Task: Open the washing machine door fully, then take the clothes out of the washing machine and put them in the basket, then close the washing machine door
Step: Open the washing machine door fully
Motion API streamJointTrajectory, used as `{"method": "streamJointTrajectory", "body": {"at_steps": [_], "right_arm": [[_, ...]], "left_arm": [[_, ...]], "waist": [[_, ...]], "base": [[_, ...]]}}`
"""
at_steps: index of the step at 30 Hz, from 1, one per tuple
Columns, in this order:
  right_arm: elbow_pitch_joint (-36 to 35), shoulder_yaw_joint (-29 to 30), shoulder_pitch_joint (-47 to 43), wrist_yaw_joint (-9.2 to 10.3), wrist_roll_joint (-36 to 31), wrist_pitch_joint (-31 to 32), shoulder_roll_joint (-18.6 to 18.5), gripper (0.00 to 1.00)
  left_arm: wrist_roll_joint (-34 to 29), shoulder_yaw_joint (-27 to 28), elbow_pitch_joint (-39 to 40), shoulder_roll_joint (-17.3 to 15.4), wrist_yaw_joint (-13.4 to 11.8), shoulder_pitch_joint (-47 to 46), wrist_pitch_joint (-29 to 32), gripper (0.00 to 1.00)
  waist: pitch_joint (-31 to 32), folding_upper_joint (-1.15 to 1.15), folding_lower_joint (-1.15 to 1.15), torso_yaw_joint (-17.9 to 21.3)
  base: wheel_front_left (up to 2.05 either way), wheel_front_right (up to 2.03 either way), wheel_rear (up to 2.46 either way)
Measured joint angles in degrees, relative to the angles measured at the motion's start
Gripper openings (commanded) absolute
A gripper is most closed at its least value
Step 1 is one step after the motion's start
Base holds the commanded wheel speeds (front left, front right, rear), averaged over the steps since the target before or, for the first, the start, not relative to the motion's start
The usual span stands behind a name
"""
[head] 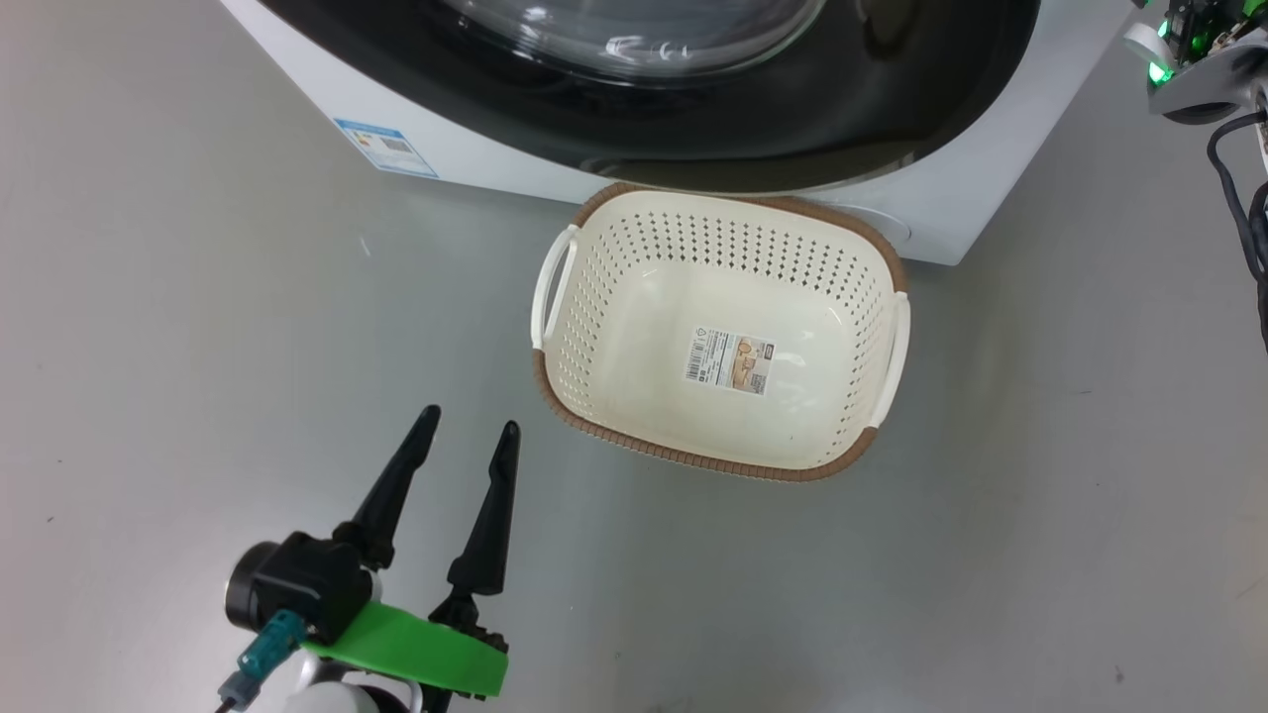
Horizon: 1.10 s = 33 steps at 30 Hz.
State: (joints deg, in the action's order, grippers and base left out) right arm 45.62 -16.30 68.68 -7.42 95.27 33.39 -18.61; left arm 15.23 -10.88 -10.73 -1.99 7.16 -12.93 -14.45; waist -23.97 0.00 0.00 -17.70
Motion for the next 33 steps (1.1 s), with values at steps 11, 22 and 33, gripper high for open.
{"method": "streamJointTrajectory", "body": {"at_steps": [11, 22, 33], "right_arm": [[-3.8, -1.1, -6.0, 0.23, -0.1, 2.8, 0.7, 0.0], [-9.8, -2.8, -15.5, 0.23, -0.4, 5.6, 2.4, 0.0], [-15.7, -4.8, -22.8, 0.23, -0.6, 8.0, 5.3, 0.0]], "left_arm": [[0.0, -0.1, -0.3, 0.0, 0.0, 0.2, 0.0, 1.0], [-0.2, 0.0, -0.5, 0.0, 0.0, 3.8, 0.0, 1.0], [-1.2, 0.0, -0.6, -0.1, 0.0, 7.2, 0.0, 1.0]], "waist": [[3.4, 0.0, 0.0, 0.4], [8.6, 0.0, 0.0, 0.9], [12.8, 0.0, 0.0, 0.1]], "base": [[0.0, 0.0, 0.0], [0.0, 0.0, 0.0], [0.0, 0.0, 0.0]]}}
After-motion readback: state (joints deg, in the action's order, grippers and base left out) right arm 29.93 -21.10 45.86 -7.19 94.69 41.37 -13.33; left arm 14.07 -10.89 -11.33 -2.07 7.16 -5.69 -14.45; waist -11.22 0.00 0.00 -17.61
